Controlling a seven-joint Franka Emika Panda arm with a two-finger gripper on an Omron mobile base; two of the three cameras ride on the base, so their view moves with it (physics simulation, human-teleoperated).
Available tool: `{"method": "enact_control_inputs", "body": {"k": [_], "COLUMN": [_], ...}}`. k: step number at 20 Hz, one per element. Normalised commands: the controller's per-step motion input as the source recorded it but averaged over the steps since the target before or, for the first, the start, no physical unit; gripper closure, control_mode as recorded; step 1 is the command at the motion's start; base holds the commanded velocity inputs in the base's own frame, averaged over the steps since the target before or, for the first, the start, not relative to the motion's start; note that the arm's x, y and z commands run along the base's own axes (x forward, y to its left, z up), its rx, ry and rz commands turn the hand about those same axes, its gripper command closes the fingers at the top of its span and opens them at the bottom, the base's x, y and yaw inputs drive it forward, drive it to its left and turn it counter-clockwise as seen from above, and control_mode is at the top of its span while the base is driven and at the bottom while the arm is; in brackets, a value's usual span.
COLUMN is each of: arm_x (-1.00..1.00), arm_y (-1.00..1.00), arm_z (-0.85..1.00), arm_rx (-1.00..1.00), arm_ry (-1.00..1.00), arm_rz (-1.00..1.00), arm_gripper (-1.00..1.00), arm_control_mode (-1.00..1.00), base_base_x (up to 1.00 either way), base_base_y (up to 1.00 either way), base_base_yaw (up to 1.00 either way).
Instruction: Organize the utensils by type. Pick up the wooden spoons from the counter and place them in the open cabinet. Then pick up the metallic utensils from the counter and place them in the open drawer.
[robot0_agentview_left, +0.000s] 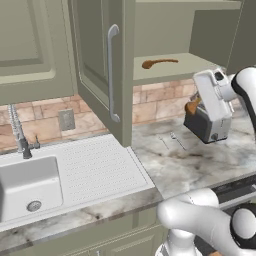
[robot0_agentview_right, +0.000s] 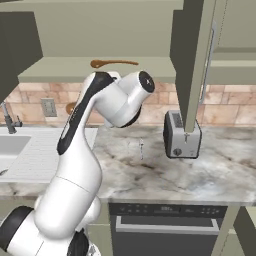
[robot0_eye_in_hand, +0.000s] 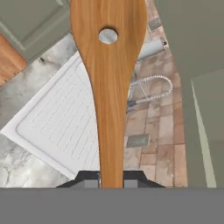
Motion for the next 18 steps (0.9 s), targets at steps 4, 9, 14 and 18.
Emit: {"method": "enact_control_inputs", "body": {"k": [4, 9, 14, 18], "arm_x": [0.00, 0.03, 0.08, 0.19], "arm_y": [0.44, 0.42, 0.30, 0.30], "arm_z": [0.45, 0.29, 0.26, 0.35], "arm_rx": [-0.15, -0.18, -0.02, 0.05], "arm_ry": [-0.21, -0.26, -0.08, 0.00], "arm_rz": [0.02, -0.06, -0.13, -0.11], "arm_gripper": [1.00, 1.00, 1.00, 1.00], "arm_control_mode": [-1.00, -1.00, -1.00, -1.00], "base_base_x": [0.00, 0.00, 0.00, 0.00], "base_base_y": [0.00, 0.00, 0.00, 0.00], "base_base_yaw": [0.00, 0.00, 0.00, 0.00]}}
